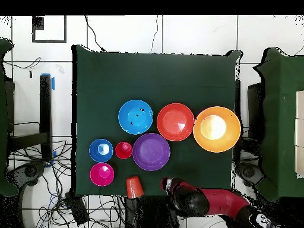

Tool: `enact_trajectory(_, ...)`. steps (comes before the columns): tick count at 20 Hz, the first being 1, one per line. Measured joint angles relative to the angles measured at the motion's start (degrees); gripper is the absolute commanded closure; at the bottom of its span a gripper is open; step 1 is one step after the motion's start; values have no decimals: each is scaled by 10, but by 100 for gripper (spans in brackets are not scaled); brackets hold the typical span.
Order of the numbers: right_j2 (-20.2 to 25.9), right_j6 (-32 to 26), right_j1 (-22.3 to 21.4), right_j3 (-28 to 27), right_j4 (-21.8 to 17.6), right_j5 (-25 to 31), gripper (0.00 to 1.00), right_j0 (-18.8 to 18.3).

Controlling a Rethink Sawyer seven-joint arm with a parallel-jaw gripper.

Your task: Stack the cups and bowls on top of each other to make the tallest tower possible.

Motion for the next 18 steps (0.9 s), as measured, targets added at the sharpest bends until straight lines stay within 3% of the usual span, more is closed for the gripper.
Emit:
enact_trajectory(7, -28, 0, 39, 0, -7, -89, 0, 40)
enact_trajectory(18, -55, 0, 100, -1, -7, -160, 0, 79)
